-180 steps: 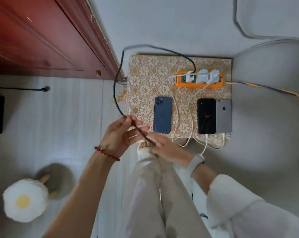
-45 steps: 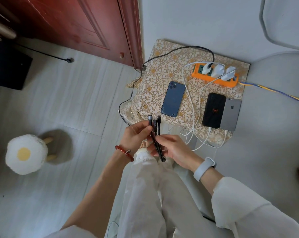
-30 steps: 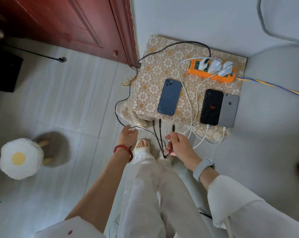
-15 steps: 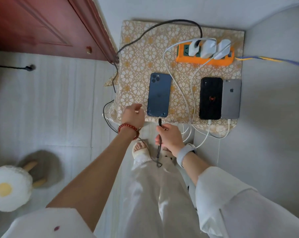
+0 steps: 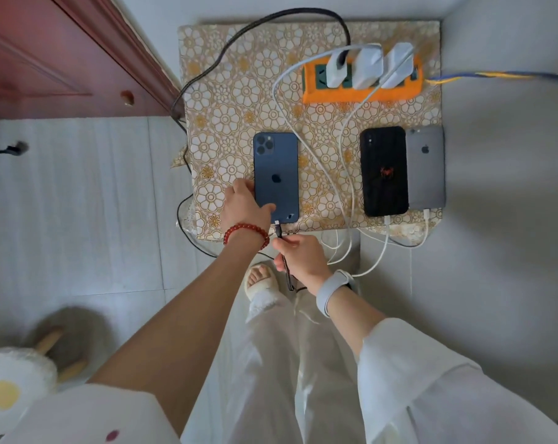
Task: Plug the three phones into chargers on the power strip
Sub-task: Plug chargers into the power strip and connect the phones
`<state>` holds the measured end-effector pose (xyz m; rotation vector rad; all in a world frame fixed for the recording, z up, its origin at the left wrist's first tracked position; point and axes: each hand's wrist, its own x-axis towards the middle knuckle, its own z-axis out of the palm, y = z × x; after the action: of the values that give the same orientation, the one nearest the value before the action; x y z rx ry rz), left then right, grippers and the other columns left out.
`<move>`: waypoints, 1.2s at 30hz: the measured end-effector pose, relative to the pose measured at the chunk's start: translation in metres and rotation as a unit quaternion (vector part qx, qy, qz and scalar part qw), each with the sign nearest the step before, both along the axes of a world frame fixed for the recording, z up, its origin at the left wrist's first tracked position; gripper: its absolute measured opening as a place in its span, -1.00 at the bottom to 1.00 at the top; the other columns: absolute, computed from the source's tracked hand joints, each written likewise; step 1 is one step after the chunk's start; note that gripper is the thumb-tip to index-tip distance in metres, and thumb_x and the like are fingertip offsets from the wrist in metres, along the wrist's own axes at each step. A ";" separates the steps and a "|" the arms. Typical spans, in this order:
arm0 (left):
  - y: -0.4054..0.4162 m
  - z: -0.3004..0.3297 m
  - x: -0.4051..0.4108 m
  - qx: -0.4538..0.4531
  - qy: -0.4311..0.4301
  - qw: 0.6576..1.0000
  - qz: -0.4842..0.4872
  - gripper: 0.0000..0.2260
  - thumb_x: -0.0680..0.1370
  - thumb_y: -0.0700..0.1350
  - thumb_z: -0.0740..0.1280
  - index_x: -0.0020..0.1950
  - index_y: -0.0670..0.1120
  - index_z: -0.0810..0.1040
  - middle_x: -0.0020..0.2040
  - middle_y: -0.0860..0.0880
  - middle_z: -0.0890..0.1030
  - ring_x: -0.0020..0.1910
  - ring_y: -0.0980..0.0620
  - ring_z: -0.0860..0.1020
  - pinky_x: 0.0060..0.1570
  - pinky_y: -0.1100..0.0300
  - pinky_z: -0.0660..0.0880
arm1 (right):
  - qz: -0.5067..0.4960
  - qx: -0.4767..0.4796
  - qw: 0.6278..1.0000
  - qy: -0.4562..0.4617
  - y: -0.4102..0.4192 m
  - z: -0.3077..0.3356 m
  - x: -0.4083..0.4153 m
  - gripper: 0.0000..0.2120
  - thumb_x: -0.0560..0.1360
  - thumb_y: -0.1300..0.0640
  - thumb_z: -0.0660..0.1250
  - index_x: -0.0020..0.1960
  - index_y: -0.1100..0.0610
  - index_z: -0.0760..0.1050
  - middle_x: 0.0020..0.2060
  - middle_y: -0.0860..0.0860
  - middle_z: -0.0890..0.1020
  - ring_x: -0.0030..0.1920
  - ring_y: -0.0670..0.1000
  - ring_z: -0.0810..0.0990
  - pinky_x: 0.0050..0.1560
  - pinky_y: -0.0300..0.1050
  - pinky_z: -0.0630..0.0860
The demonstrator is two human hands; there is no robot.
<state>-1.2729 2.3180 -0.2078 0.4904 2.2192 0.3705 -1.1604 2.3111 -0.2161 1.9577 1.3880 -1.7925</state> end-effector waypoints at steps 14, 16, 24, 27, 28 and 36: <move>-0.009 -0.006 0.004 0.044 0.029 0.999 -0.007 -0.58 0.40 -0.09 0.41 0.19 -0.11 0.36 0.18 -0.13 0.46 0.06 -0.15 0.52 0.01 -0.04 0.52 | -0.005 0.001 1.000 -0.016 -0.007 -0.005 0.000 -0.72 0.42 0.13 0.25 -0.47 0.08 0.46 -0.54 0.04 0.56 -0.47 0.04 0.51 -0.12 0.02 0.57; -0.011 -0.007 0.005 0.057 0.034 0.998 -0.011 -0.59 0.40 -0.09 0.41 0.19 -0.11 0.36 0.17 -0.13 0.47 0.05 -0.14 0.52 -0.02 -0.01 0.51 | -0.002 -0.002 1.000 -0.014 -0.007 -0.005 -0.001 -0.71 0.43 0.13 0.26 -0.47 0.07 0.47 -0.58 -0.01 0.54 -0.53 -0.01 0.47 -0.15 0.00 0.56; -0.014 -0.010 0.003 0.057 0.052 0.996 -0.047 -0.61 0.42 -0.07 0.40 0.17 -0.13 0.36 0.16 -0.13 0.47 0.02 -0.15 0.53 -0.09 -0.02 0.53 | -0.107 -0.049 0.993 0.010 -0.010 -0.003 -0.008 -0.77 0.45 0.18 0.26 -0.38 0.07 0.50 -0.51 0.08 0.55 -0.45 0.09 0.51 -0.22 -0.03 0.54; -0.010 -0.010 0.001 0.045 0.042 0.997 -0.052 -0.62 0.43 -0.08 0.39 0.16 -0.13 0.34 0.17 -0.13 0.46 0.03 -0.15 0.53 -0.06 -0.04 0.54 | -0.110 -0.040 0.993 0.013 -0.008 -0.004 -0.012 -0.78 0.46 0.19 0.24 -0.36 0.12 0.50 -0.50 0.08 0.54 -0.47 0.04 0.52 -0.23 -0.07 0.54; -0.009 -0.010 0.000 0.041 0.036 0.997 -0.052 -0.62 0.43 -0.09 0.39 0.16 -0.13 0.34 0.16 -0.13 0.47 0.03 -0.15 0.53 -0.05 -0.04 0.54 | -0.108 -0.035 0.993 0.015 -0.007 -0.004 -0.013 -0.78 0.46 0.20 0.24 -0.35 0.15 0.50 -0.50 0.08 0.54 -0.47 0.03 0.52 -0.25 -0.10 0.53; -0.001 0.003 -0.013 0.087 -0.116 0.985 0.089 -0.67 0.46 -0.10 0.35 0.18 -0.19 0.47 -0.03 -0.09 0.59 -0.08 0.00 0.55 0.03 0.10 0.53 | -0.047 0.046 0.997 0.033 -0.004 0.020 -0.004 -0.69 0.47 0.15 0.24 -0.45 0.09 0.46 -0.56 -0.01 0.52 -0.53 -0.14 0.44 -0.24 -0.20 0.42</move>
<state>-1.2856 2.3171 -0.2045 0.3225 2.0182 0.6850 -1.1646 2.3071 -0.1965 2.0595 1.4454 -1.8820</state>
